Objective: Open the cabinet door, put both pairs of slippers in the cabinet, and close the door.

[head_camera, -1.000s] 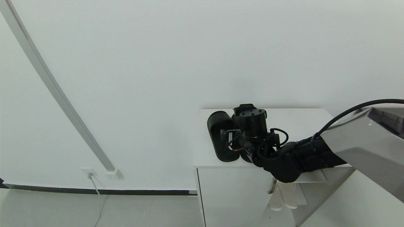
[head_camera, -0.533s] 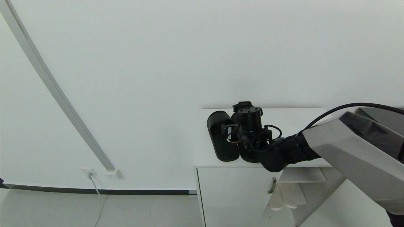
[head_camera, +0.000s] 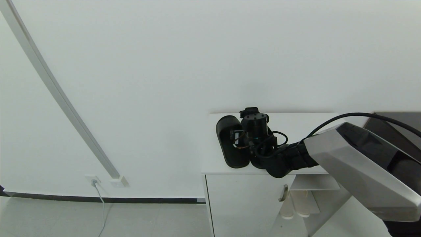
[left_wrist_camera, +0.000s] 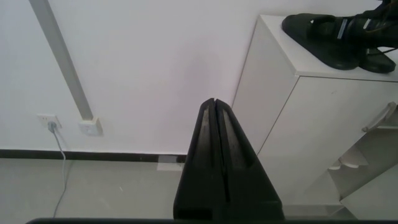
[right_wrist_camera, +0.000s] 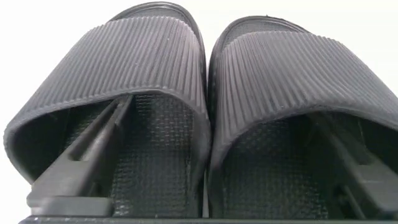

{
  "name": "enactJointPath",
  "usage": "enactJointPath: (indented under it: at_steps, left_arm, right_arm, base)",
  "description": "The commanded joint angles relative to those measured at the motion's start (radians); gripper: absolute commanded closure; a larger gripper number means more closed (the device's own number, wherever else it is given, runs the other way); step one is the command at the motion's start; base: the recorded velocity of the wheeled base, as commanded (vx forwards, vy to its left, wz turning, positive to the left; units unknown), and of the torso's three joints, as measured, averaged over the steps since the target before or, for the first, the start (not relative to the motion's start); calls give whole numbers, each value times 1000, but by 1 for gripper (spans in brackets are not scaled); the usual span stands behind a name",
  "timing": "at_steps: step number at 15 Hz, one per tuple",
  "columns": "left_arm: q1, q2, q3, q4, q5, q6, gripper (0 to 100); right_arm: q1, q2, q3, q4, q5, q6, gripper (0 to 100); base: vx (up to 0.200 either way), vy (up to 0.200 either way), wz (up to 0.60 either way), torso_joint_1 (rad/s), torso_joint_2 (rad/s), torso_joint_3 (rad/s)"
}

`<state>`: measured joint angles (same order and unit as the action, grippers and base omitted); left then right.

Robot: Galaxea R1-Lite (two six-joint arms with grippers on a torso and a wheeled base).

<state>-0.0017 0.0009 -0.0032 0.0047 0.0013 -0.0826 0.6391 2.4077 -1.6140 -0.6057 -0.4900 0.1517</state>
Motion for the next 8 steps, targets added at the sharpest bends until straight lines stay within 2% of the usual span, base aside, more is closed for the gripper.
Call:
enactJointPath:
  at_steps: [1, 8]
  left_arm:
    - [0, 1, -1, 0, 0, 0, 100]
    - [0, 1, 0, 0, 2, 0, 100]
  right_arm:
    - [1, 8, -3, 0, 1, 0, 100]
    - [1, -4, 8, -6, -4, 0, 100]
  base:
    - [0, 0, 0, 0, 0, 0]
    - [0, 0, 0, 0, 0, 0]
